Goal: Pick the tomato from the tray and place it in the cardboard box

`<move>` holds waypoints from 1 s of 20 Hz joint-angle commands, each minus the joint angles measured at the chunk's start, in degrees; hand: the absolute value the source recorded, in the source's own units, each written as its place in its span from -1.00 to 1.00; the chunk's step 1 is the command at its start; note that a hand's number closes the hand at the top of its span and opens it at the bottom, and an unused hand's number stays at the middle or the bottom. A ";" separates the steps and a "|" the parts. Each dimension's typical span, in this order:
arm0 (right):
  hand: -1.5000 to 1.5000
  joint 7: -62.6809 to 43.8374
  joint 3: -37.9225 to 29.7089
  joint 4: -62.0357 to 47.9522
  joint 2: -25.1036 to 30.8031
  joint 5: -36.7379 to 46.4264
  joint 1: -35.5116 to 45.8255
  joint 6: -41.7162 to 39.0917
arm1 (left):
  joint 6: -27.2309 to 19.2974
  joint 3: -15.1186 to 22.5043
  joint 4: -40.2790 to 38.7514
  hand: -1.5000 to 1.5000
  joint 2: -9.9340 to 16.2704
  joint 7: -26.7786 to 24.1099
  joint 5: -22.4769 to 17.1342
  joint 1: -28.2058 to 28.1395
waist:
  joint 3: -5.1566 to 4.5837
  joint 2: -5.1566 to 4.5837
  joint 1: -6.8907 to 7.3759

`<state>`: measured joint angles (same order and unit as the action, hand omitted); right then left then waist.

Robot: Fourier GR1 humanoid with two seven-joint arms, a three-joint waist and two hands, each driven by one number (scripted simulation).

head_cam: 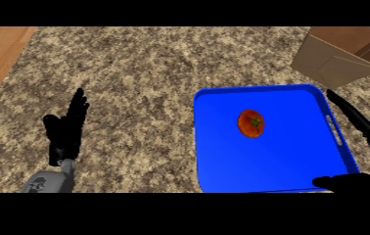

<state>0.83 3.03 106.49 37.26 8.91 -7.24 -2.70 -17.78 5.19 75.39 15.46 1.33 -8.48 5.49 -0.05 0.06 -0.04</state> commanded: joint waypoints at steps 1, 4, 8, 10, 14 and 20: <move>-1.00 -8.12 3.87 -1.03 -2.52 4.37 4.88 -1.67 | 2.58 -1.38 -0.57 0.00 0.42 -3.34 -0.35 -3.38 | 0.02 -0.09 0.49; -1.00 -7.94 4.37 1.91 -6.53 7.65 0.66 -1.76 | 0.33 -1.07 -3.38 0.00 -3.34 -4.29 2.35 0.26 | 0.03 -0.04 -0.14; -1.00 -10.09 2.06 3.32 -8.26 7.59 2.31 -7.17 | 0.36 -1.96 -0.85 0.00 -4.42 -2.53 3.44 -1.21 | 0.04 -0.03 -0.07; -1.00 -16.02 2.61 3.91 -9.32 8.58 6.16 -8.54 | 1.51 -1.57 2.26 0.00 -3.53 -1.53 3.72 -3.39 | 0.04 -0.02 0.12; -1.00 -18.21 6.72 6.76 -13.65 16.47 2.47 -5.47 | 2.08 -2.83 1.58 0.00 -3.42 0.98 4.13 -1.35 | 0.04 0.01 -0.05; -1.00 -17.59 3.01 0.39 -15.40 17.13 7.27 -9.77 | 1.55 -3.54 -4.37 0.00 -6.93 -3.42 6.70 0.82 | 0.04 -0.07 -0.04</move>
<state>-17.59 6.52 109.17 23.56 23.55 -0.13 -12.13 -14.83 0.88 73.97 11.66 0.90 -3.94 6.36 -0.01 0.02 -0.04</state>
